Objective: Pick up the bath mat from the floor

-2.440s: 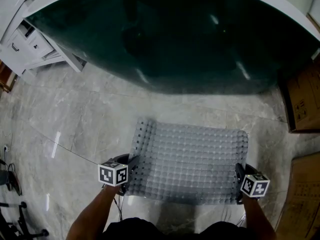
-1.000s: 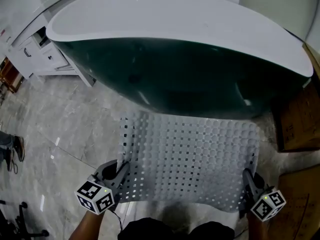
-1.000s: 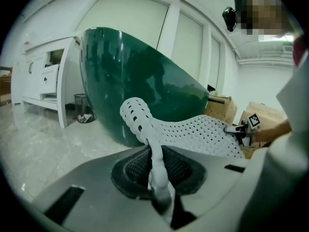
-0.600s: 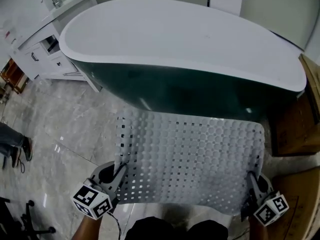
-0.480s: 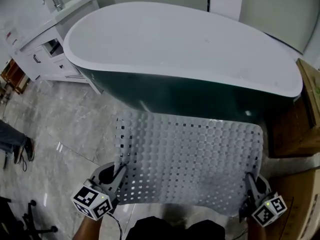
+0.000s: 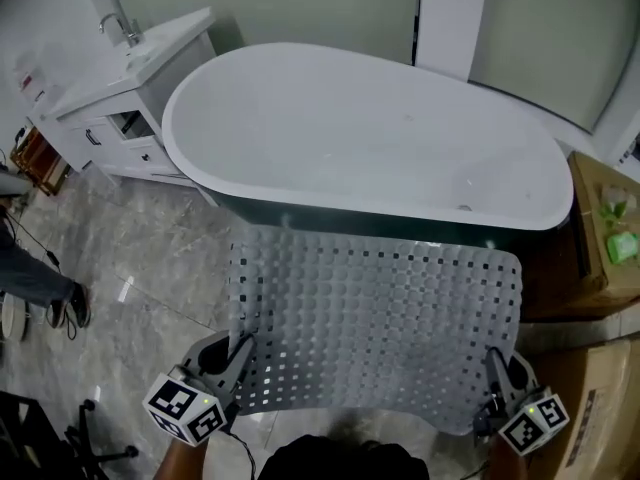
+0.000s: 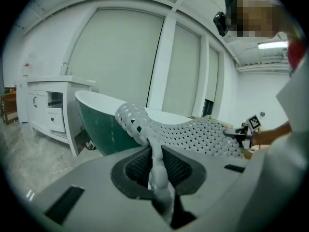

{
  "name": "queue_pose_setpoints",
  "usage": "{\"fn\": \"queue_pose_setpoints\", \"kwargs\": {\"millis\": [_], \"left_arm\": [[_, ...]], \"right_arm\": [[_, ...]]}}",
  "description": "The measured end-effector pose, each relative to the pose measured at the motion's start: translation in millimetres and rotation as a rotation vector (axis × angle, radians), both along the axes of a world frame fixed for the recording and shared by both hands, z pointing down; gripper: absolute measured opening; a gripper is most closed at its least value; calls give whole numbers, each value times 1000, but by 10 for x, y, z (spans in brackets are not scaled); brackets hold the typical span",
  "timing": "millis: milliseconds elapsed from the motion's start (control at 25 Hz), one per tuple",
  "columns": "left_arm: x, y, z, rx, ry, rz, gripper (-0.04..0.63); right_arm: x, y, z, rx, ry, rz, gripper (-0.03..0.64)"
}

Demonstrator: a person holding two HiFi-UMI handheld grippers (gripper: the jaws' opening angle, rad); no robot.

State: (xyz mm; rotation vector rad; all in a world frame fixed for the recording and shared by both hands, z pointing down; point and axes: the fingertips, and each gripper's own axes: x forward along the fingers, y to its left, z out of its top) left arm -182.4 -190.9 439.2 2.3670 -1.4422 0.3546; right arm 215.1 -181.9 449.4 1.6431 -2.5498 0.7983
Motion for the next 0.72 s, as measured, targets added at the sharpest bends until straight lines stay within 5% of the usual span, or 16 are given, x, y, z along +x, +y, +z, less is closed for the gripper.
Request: {"fn": "queue_pose_setpoints", "kwargs": {"millis": [720], "left_arm": [[-87, 460, -2458, 43, 30, -10, 52]], "right_arm": [[-141, 403, -2470, 91, -64, -1, 49]]}}
